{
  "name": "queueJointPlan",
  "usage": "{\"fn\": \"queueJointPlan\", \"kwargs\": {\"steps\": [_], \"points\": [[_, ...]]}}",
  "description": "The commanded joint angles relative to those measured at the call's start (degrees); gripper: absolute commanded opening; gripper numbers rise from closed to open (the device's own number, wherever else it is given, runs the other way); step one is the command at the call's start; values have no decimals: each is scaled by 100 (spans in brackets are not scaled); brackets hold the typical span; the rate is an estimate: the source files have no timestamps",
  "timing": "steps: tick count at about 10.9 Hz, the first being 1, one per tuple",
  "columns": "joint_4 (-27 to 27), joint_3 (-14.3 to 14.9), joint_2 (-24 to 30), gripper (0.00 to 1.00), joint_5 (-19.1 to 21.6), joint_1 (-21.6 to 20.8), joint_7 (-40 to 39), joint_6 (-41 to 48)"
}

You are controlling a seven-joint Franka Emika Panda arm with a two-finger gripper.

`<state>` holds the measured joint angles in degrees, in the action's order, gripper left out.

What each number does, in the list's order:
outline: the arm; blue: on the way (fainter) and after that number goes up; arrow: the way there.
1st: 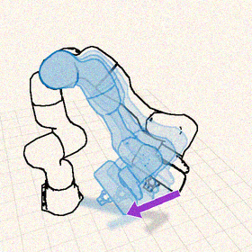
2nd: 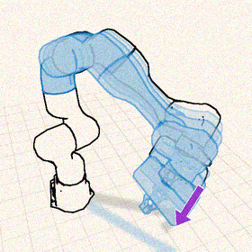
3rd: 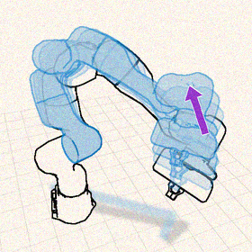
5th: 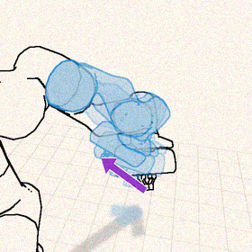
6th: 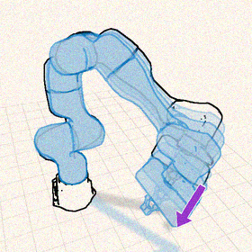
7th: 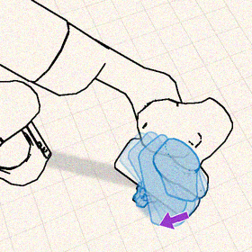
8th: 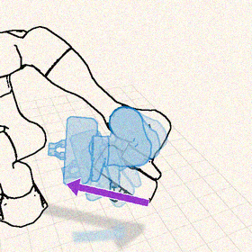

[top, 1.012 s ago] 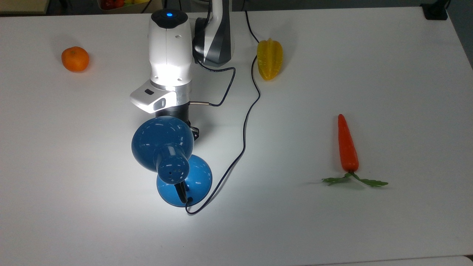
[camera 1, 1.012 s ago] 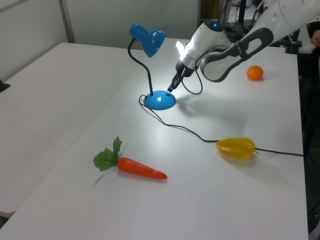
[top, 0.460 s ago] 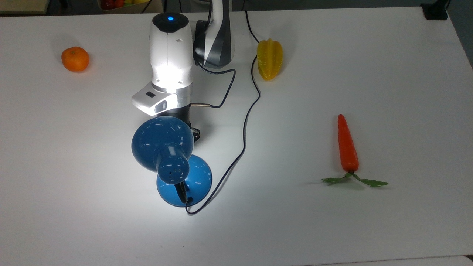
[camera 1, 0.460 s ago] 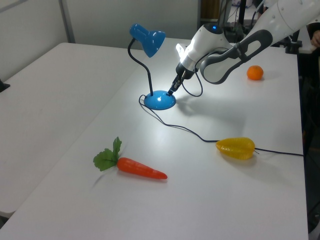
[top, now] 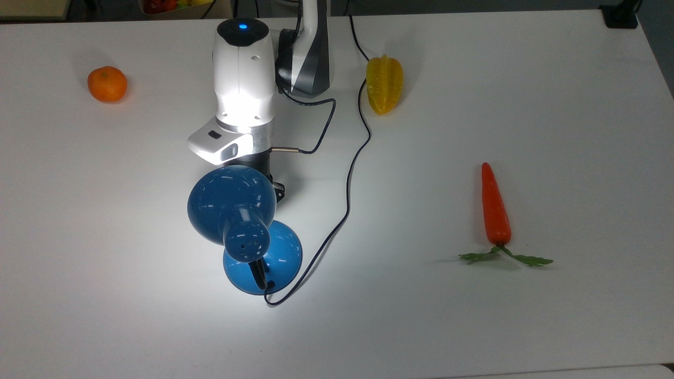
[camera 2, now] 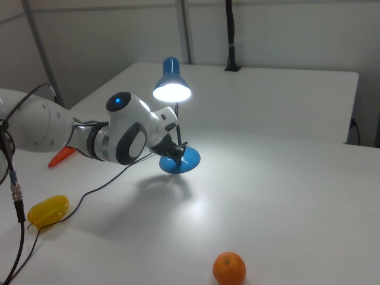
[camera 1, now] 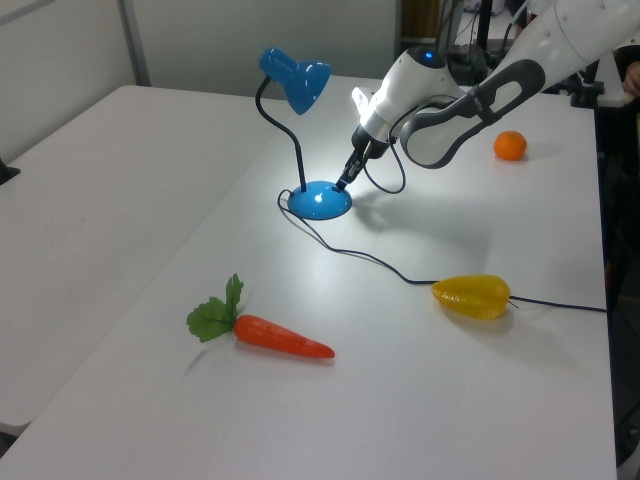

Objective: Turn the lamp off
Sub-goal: 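Press the gripper down on the lamp base switch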

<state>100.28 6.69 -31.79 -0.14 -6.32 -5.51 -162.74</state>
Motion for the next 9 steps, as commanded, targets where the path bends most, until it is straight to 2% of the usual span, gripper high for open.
{"fn": "queueJointPlan", "kwargs": {"steps": [1,9], "points": [[149,34,-38,0,6,-89,6,-56],[299,25,93,0,-109,-80,6,-3]]}}
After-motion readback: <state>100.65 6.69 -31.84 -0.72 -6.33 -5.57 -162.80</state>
